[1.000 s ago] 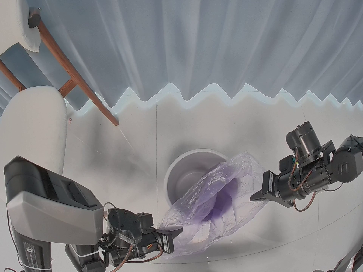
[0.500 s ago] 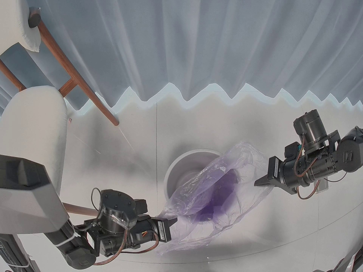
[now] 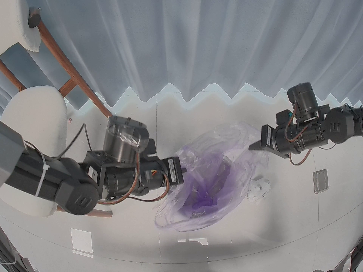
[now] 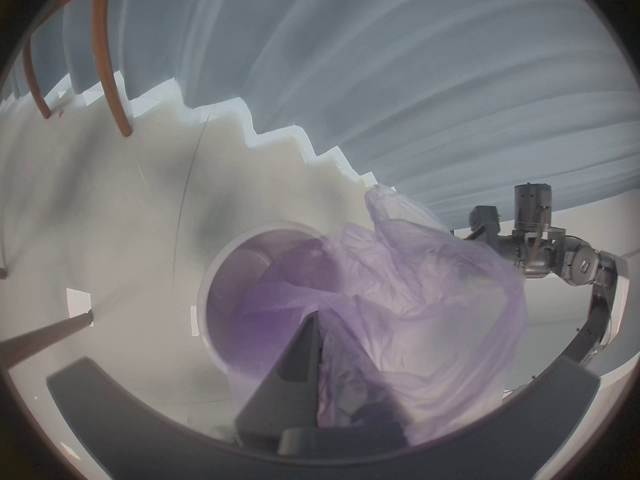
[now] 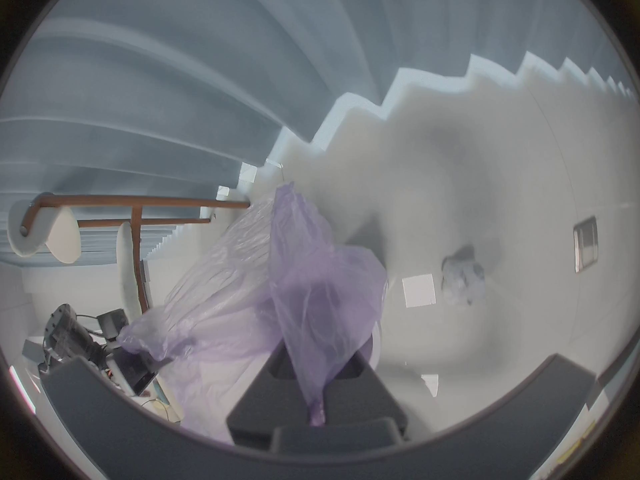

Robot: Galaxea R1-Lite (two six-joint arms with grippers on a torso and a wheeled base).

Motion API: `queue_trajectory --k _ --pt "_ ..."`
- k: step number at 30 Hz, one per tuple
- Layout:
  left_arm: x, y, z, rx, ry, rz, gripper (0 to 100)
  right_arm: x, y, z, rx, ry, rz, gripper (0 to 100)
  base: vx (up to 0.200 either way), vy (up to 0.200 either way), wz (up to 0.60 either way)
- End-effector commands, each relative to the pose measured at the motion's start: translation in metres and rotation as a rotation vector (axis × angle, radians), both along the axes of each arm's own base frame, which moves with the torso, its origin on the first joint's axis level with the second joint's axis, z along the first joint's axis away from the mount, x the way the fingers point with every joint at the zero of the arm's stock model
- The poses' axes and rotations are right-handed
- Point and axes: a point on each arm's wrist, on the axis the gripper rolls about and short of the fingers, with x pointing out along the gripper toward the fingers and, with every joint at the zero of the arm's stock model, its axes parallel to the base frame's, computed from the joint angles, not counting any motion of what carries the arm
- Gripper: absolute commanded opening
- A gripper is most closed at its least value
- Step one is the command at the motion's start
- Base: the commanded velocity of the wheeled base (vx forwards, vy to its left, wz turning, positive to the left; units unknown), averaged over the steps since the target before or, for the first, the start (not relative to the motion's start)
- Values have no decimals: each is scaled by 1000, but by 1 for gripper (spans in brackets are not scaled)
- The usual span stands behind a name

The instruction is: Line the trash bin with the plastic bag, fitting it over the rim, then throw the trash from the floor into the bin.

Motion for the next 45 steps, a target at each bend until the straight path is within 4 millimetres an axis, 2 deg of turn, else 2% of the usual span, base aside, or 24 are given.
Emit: queue_trajectory --k 1,3,7,8,9,13,18,21,24,29,33,34,35,38,42,43,45 --pt "14 -1 33 -34 -31 0 0 46 6 -3 -11 -60 3 0 0 0 0" --pt "14 0 29 -5 6 -1 0 54 9 0 -4 -76 3 0 0 0 0" --pt "6 2 16 64 48 -12 0 47 16 -8 -13 -42 25 0 0 0 0" --pt "2 4 11 82 59 -12 0 38 20 -17 -26 -8 44 0 0 0 0" --pt "2 4 12 83 58 -13 0 38 20 -18 -27 -5 44 0 0 0 0" --pt "-1 7 -3 121 93 -17 0 19 24 -55 -62 84 75 0 0 0 0" --pt "3 7 -35 231 137 4 0 10 26 -81 -54 55 87 0 0 0 0" --pt "5 4 -47 268 153 16 0 4 23 -93 -60 62 96 0 0 0 0" --pt "10 3 -45 251 150 23 0 13 20 -91 -30 14 69 0 0 0 0" --pt "26 6 -36 224 125 57 0 40 -4 -81 40 -85 9 0 0 0 0" --pt "44 7 -26 185 94 93 0 74 -30 -73 117 -180 -29 0 0 0 0" --pt "44 7 -26 183 95 94 0 76 -31 -73 117 -182 -32 0 0 0 0" --pt "48 6 -25 167 97 107 0 87 -35 -74 127 -205 -49 0 0 0 0" --pt "48 2 -23 146 103 111 0 95 -33 -73 148 -222 -48 0 0 0 0" --pt "43 -6 -21 131 102 91 0 93 -32 -69 193 -214 -24 0 0 0 0" --pt "42 -8 -21 128 98 85 0 88 -30 -72 198 -189 -22 100 0 0 0" --pt "42 -9 -20 127 96 84 0 84 -32 -75 194 -180 -25 100 0 0 0"
